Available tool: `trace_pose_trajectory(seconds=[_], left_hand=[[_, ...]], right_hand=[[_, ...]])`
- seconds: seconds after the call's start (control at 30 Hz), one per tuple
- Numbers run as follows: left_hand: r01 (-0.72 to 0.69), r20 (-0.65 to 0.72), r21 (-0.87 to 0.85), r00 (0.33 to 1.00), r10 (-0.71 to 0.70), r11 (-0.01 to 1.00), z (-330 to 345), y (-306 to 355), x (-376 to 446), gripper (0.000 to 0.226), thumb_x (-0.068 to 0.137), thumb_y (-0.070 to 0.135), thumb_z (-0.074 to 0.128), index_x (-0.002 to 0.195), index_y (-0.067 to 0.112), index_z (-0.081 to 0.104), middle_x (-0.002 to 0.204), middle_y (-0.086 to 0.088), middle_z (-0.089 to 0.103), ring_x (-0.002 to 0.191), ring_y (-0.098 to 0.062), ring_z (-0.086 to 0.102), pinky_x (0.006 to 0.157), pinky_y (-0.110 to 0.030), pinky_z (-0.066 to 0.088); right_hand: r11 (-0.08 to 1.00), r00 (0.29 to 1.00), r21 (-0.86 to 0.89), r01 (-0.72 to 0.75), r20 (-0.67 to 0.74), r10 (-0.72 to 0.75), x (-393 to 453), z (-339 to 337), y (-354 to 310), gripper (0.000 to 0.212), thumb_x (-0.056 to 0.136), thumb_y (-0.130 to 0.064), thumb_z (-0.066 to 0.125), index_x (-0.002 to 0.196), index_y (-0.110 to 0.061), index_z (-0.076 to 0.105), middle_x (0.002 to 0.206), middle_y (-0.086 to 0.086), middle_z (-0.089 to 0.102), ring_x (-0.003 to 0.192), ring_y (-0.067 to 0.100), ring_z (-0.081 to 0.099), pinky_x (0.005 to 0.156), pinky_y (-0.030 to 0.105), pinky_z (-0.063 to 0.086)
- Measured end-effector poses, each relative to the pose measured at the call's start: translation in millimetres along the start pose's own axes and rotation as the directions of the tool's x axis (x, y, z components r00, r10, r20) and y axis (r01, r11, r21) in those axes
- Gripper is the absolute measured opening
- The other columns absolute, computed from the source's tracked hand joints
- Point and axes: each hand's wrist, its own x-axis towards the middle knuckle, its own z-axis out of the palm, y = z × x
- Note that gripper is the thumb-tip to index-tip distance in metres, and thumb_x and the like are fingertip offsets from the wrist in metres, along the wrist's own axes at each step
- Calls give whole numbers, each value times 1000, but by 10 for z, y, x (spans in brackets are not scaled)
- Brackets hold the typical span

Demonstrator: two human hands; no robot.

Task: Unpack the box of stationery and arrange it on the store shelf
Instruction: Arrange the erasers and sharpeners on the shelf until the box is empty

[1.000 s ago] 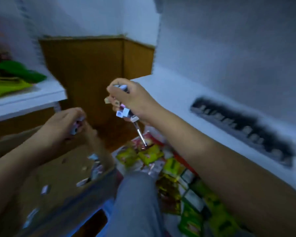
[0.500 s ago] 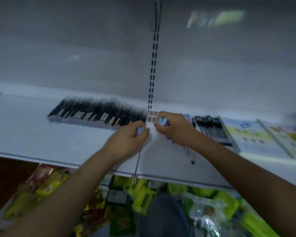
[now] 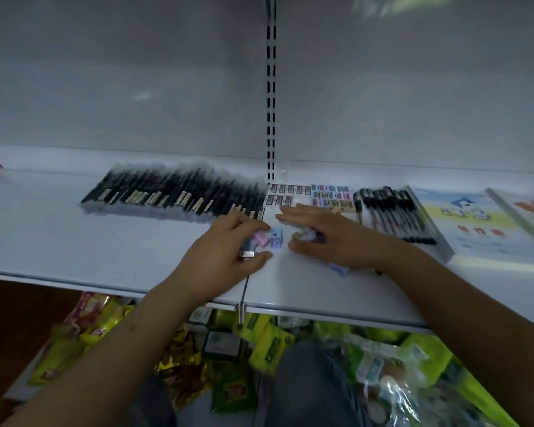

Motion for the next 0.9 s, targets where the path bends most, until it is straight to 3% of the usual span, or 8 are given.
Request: trace_pose_trajectory(seconds=[0.17,0.3,0.37,0.47,0.53,0.6,0.73,0.9], left_hand=[[10,36,-4,999,-10,1000,-45,15,-12,56,87,52,65,138,32,51,125,14,44,115,-6,45,92,-31,49],[14,28,-11,1000,-14,1000,-94,-15,-76,64,84,54,67,140,31,47,130,13,38,122,-6,40,96,-26,45],[36,-2,1,999,-36,999,-137,-55,-130,67,80,55,70,137,29,46,131,10,36,122,-6,39,97,-22,40],[72,-18,-17,997,-73,997,-208,-90,-198,56,77,52,74,119,29,45,118,11,36,104,3,40,86,-8,36],[62,28,-18,998,-61,998,-229,-110,-198,40,79,52,69,107,29,52,108,12,43,104,4,44,82,-8,40],[48,79,-23,996,-46,999,-227,-132,-182,32,80,55,63,99,30,62,102,14,50,102,1,48,84,-14,40],[56,34,-80,998,-53,995,-248,-93,-162,25,77,54,67,93,36,65,99,18,50,97,3,49,80,-5,35],[36,-24,-181,999,-41,983,-270,96,1,20,81,38,73,99,35,65,92,14,55,81,-3,53,67,-7,38]], right_hand=[[998,1000,56,-16,-3,16,-71,-100,-80,61,93,-57,40,150,-35,33,154,-25,19,142,-8,12,116,21,12],[989,979,144,-20,-197,48,-192,-277,-21,45,96,-46,47,140,-39,47,145,-24,42,129,-10,39,104,5,29],[991,958,128,-42,-275,76,-259,-345,76,36,96,-38,54,133,-38,55,132,-22,55,115,-9,53,95,5,41],[998,961,-27,-60,-272,50,-283,-343,204,30,93,-30,61,123,-32,63,114,-20,61,100,-7,57,82,8,44],[996,975,-74,-58,-219,40,-263,-308,230,27,94,-25,60,120,-29,64,111,-19,59,95,-7,56,80,4,39],[996,983,-39,-75,-168,67,-263,-283,228,28,97,-19,56,124,-26,63,112,-16,61,94,-11,54,81,-2,37],[993,983,49,-107,-147,113,-297,-278,224,28,97,-21,58,124,-28,62,113,-15,63,98,-15,53,81,-2,37],[987,964,-146,-70,-266,29,-423,-351,21,11,83,-36,71,87,-28,65,78,-14,58,73,3,55,61,10,37]])
